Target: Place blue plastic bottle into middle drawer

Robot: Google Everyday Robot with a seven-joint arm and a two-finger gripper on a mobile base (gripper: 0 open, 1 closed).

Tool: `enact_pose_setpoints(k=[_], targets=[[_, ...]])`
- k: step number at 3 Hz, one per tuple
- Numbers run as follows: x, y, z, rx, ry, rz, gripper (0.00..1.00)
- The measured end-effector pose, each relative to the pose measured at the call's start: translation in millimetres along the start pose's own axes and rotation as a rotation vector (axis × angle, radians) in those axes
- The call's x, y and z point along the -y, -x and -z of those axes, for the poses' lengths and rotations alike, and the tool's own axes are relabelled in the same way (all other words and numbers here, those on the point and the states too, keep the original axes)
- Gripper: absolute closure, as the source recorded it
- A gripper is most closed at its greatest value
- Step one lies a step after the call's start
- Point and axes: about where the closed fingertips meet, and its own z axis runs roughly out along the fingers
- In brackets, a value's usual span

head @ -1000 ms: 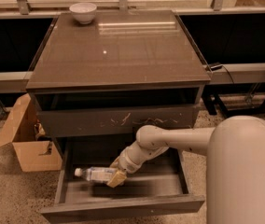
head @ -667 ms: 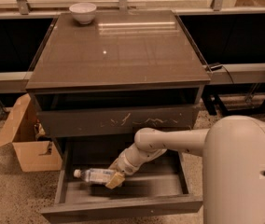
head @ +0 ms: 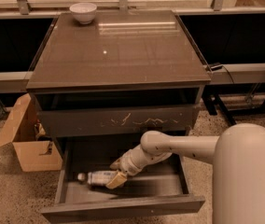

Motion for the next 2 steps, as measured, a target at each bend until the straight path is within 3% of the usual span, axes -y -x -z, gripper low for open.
enact_pose_setpoints(k=[2], targets=[[7, -2, 23, 0.111, -0.027, -0.005, 0.0]])
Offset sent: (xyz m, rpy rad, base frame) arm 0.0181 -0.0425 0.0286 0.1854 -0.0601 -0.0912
